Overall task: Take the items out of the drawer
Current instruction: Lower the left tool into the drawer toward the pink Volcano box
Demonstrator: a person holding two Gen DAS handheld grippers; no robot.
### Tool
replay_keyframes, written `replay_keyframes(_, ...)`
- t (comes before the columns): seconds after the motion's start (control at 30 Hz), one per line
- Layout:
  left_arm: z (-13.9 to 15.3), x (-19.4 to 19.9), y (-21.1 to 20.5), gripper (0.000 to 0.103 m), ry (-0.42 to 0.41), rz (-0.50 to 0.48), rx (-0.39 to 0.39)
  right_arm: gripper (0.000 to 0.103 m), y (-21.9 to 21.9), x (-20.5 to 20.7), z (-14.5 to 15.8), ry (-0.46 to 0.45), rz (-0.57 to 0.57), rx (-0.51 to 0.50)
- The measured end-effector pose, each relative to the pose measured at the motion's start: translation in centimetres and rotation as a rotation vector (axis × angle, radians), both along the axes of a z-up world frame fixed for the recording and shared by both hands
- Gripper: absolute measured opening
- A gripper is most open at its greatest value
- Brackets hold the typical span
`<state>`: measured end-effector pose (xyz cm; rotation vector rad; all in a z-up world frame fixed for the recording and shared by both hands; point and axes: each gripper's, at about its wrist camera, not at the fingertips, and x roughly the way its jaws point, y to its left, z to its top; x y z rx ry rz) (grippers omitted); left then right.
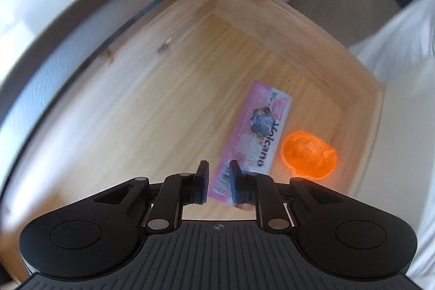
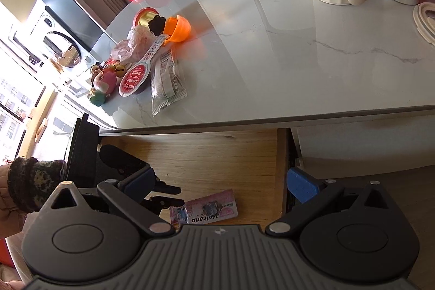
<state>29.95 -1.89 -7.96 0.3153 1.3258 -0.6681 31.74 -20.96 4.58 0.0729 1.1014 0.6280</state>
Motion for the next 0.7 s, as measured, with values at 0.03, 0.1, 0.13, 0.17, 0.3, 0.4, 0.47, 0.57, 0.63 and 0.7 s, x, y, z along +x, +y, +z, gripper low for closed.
replay_keyframes(0.03, 0.1, 0.0, 0.1, 0.017, 0.010, 0.035, -0.018, 0.103, 0.1, -0.1, 0.0, -0.013, 0.000, -0.012)
replay_keyframes(0.1, 0.5, -0.1, 0.0, 0.017, -0.015, 0.051, -0.041, 0.103, 0.3, -0.3, 0.1, -0.030, 0.008, -0.027)
replay_keyframes(0.13, 0.7, -0.3, -0.4, 0.017, -0.053, 0.028, -0.028, 0.103, 0.4, -0.3, 0.2, -0.033, 0.013, -0.028)
replay_keyframes(0.17, 1.0, -0.7, -1.3, 0.017, -0.114, -0.033, 0.007, 0.103, 0.4, -0.4, 0.2, -0.037, 0.020, -0.028)
replay_keyframes(0.3, 1.2, -3.0, -3.8, 0.017, -0.215, -0.308, 0.087, 0.103, 0.5, -0.6, 0.3, -0.051, 0.031, -0.034)
replay_keyframes(0.4, 1.3, -4.1, -4.4, 0.022, -0.215, -0.395, 0.073, 0.103, 0.3, -0.7, 0.3, -0.052, 0.027, -0.035)
replay_keyframes(0.47, 1.0, -4.7, -4.8, 0.021, -0.219, -0.430, 0.081, 0.103, 0.1, -0.7, 0.3, -0.049, 0.023, -0.032)
replay_keyframes(0.57, 0.0, -5.7, -5.6, 0.023, -0.278, -0.477, 0.136, 0.103, 0.1, -0.7, 0.3, -0.044, 0.023, -0.034)
replay_keyframes(0.63, -0.4, -6.0, -5.8, 0.027, -0.356, -0.482, 0.165, 0.103, 0.2, -0.8, 0.3, -0.046, 0.028, -0.037)
replay_keyframes(0.7, -0.3, -5.6, -5.8, 0.027, -0.396, -0.457, 0.166, 0.103, 0.2, -0.8, 0.3, -0.046, 0.033, -0.036)
